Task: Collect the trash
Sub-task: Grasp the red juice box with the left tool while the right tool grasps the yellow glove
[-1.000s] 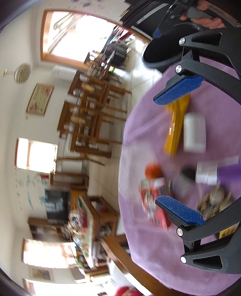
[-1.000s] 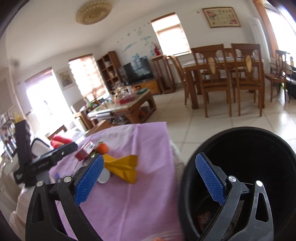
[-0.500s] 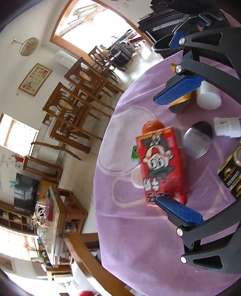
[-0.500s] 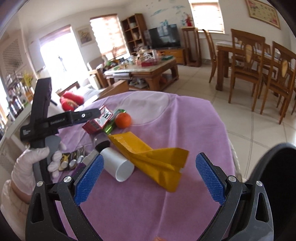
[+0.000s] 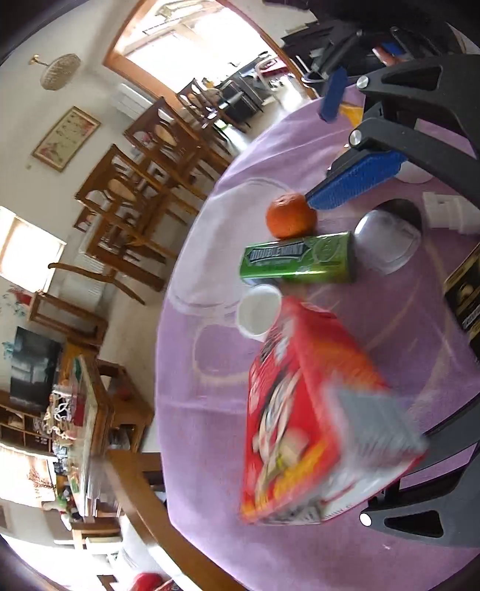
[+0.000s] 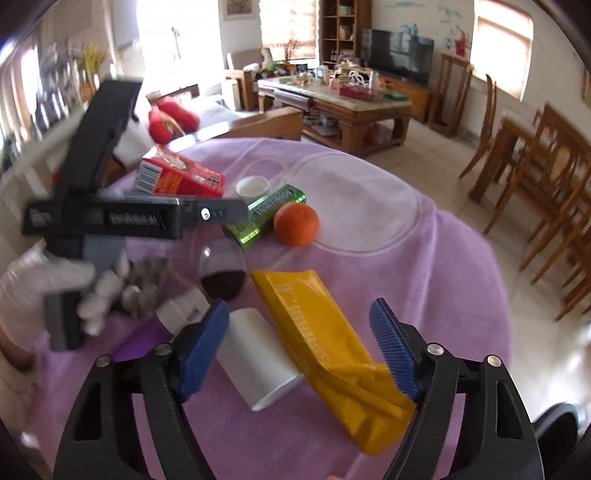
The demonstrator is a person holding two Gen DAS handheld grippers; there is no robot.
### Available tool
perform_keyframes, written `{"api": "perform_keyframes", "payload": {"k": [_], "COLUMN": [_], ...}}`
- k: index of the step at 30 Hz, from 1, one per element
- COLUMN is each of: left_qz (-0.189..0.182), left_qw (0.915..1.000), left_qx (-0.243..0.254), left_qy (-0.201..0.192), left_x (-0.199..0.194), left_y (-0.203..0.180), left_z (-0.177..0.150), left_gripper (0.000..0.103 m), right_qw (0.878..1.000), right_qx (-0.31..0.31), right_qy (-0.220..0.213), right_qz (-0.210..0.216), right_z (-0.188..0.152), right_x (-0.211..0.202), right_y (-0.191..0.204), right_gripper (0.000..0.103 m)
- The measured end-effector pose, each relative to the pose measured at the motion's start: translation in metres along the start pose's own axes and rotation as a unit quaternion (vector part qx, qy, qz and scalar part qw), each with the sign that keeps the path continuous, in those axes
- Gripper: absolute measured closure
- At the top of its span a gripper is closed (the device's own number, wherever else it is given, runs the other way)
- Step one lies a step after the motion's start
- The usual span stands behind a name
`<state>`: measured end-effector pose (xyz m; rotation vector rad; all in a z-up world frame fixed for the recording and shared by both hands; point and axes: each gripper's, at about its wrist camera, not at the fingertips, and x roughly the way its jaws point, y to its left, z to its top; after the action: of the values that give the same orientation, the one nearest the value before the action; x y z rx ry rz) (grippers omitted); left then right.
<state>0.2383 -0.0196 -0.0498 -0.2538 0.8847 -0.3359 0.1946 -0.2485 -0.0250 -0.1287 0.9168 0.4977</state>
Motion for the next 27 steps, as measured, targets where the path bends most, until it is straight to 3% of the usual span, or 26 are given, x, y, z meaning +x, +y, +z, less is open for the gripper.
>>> {"api": "perform_keyframes", "payload": {"k": [1, 3, 8, 12, 16, 18, 19, 21, 23, 25, 27], "left_qz": [0.002, 0.005, -0.023, -0.086, -0.035, 0.007, 0.036, 0.068, 0.113, 0.123, 0.133], "left_qw": [1.0000, 1.0000, 0.9976, 0.9899, 0.9932, 0.9953, 0.9965, 0.9965, 0.9884, 0.9773, 0.9666], "left_qx": [-0.002, -0.004, -0.063, -0.111, -0.103, -0.082, -0.054, -0.005, 0.095, 0.172, 0.218], "left_qy": [-0.001, -0.003, -0.015, -0.020, -0.041, -0.051, -0.053, -0.048, -0.039, -0.005, 0.021], "left_x": [0.000, -0.001, -0.007, -0.016, -0.041, -0.054, -0.061, -0.065, -0.064, -0.048, -0.031], "left_y": [0.001, 0.004, 0.021, 0.033, 0.038, 0.038, 0.037, 0.034, 0.022, 0.023, 0.029], "left_z": [0.001, 0.003, 0.008, 0.008, 0.006, 0.007, 0.010, 0.014, 0.021, 0.029, 0.032], "left_gripper": [0.006, 0.006, 0.006, 0.006, 0.006, 0.006, 0.006, 0.006, 0.006, 0.006, 0.006], "right_qw": [1.000, 0.999, 0.997, 0.998, 0.998, 0.999, 0.999, 0.999, 0.999, 0.999, 0.999], "right_qx": [0.017, 0.033, 0.058, 0.050, 0.051, 0.047, 0.043, 0.040, 0.036, 0.040, 0.041], "right_qy": [-0.001, -0.002, 0.006, 0.011, 0.010, 0.010, 0.013, 0.018, 0.014, 0.020, 0.014], "right_qz": [0.012, 0.017, 0.048, 0.031, 0.020, 0.010, 0.002, -0.004, -0.005, -0.004, -0.005], "right_z": [0.000, -0.001, -0.008, -0.011, -0.009, -0.011, -0.013, -0.018, -0.022, -0.026, -0.031], "right_x": [0.000, -0.001, -0.001, -0.001, -0.001, -0.003, -0.004, -0.004, -0.004, -0.001, -0.002], "right_y": [-0.006, -0.013, -0.021, -0.018, -0.013, -0.013, -0.014, -0.015, -0.016, -0.019, -0.020], "right_gripper": [0.043, 0.049, 0.049, 0.048, 0.048, 0.044, 0.038, 0.037, 0.037, 0.037, 0.040]}}
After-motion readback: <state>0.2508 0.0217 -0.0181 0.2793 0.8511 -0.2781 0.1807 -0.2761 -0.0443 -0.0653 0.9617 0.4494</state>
